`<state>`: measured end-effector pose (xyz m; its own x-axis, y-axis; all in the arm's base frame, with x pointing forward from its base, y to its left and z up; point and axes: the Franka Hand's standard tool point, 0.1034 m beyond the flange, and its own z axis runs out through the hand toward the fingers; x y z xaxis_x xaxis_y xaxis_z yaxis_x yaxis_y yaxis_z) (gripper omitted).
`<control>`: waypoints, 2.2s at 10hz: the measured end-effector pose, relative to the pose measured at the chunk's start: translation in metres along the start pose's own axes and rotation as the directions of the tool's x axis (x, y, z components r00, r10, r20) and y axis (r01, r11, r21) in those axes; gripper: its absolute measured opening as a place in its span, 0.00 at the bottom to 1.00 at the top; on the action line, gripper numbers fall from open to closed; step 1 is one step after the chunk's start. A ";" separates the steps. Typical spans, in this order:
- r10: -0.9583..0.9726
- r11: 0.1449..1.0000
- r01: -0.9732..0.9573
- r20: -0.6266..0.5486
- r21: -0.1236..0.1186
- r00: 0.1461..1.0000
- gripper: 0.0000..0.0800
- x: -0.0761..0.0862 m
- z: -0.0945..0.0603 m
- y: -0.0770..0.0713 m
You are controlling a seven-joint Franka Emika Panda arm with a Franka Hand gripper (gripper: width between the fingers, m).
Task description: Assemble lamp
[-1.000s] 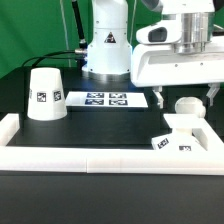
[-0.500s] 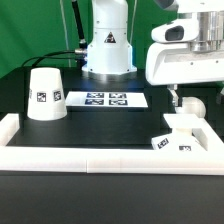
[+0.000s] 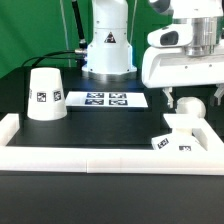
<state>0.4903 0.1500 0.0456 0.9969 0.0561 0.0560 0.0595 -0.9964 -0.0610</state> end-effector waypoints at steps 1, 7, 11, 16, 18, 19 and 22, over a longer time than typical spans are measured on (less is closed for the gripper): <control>-0.004 1.000 0.004 0.005 -0.001 1.000 0.87 -0.005 0.002 -0.001; -0.015 1.000 0.018 0.137 -0.020 0.990 0.87 -0.015 0.005 -0.001; -0.006 0.998 0.028 0.399 -0.051 0.917 0.87 -0.016 0.001 -0.001; 0.021 0.996 0.050 0.699 -0.080 0.715 0.87 -0.025 0.004 -0.003; 0.019 0.995 0.055 0.721 -0.079 0.693 0.87 -0.021 0.011 -0.006; 0.018 0.995 0.056 0.719 -0.079 0.695 0.87 -0.022 0.012 -0.007; 0.020 0.995 0.056 0.725 -0.080 0.688 0.87 -0.026 0.018 -0.006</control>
Offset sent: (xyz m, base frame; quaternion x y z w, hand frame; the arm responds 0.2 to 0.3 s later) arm -0.0138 0.0109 -0.0004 -0.0022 -0.0713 0.0339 0.9969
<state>0.4653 0.1553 0.0270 0.7255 0.0650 -0.6851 0.1104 -0.9936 0.0226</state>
